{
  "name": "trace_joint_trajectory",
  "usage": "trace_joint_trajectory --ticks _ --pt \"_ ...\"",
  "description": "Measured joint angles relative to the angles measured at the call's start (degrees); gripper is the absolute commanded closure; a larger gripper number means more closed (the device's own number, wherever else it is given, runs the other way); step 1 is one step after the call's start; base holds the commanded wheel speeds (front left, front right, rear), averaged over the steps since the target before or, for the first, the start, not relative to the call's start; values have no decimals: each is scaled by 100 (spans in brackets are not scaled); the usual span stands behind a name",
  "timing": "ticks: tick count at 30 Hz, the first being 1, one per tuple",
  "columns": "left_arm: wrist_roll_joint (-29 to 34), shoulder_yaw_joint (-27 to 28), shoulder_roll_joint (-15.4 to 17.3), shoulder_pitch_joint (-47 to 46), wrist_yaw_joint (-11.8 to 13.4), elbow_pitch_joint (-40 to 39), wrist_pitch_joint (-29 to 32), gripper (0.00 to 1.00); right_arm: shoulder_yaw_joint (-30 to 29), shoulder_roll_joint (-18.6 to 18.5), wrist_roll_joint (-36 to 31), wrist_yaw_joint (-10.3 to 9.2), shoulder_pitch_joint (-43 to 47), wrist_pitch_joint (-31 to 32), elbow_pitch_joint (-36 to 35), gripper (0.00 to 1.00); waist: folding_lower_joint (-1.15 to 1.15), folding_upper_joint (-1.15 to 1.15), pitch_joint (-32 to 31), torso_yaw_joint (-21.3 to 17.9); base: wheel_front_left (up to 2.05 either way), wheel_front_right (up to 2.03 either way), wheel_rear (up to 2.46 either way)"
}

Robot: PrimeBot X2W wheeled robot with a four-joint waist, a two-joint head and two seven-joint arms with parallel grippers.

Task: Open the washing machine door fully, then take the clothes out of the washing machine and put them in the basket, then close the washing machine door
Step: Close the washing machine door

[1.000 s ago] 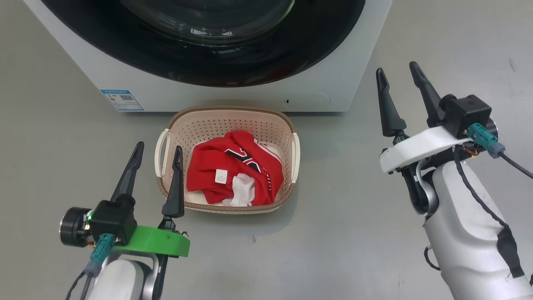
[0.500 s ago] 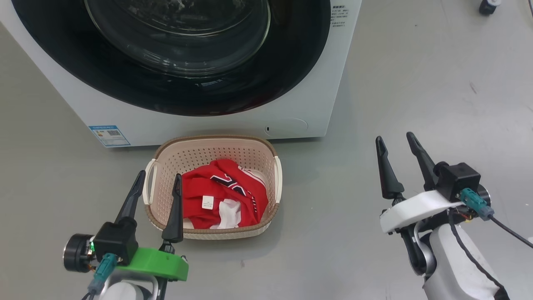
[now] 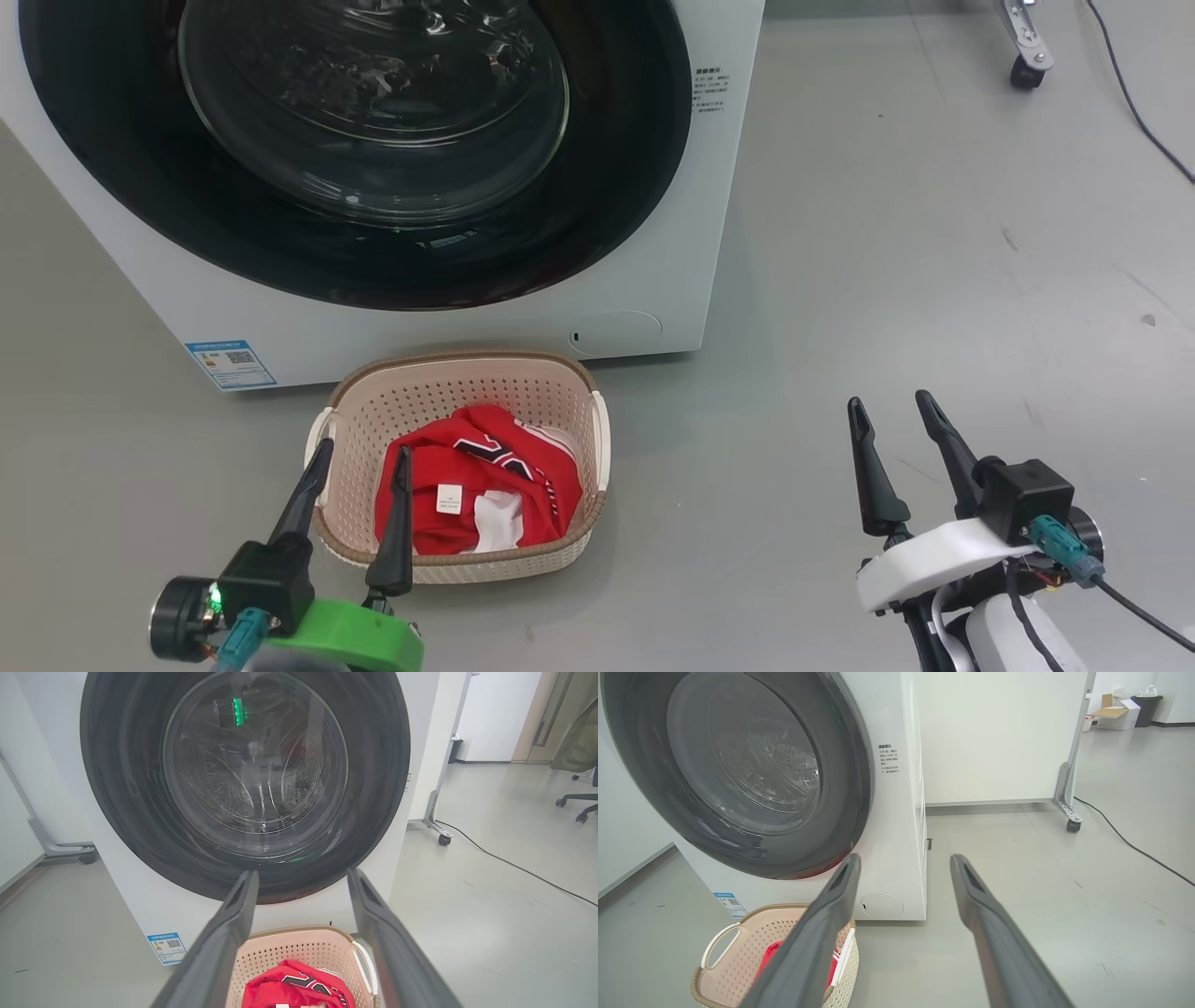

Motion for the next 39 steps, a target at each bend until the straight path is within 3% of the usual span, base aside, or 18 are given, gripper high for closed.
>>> trace_joint_trajectory --ticks 11,39 --pt "-1 -73 13 115 1 -108 85 0 1 12 -23 -97 256 0 -390 0 0 0 -72 -30 0 0 0" --pt "-33 -73 18 235 76 -354 245 0 1 31 -40 -103 587 0 -761 0 0 0 -70 82 0 0 0"
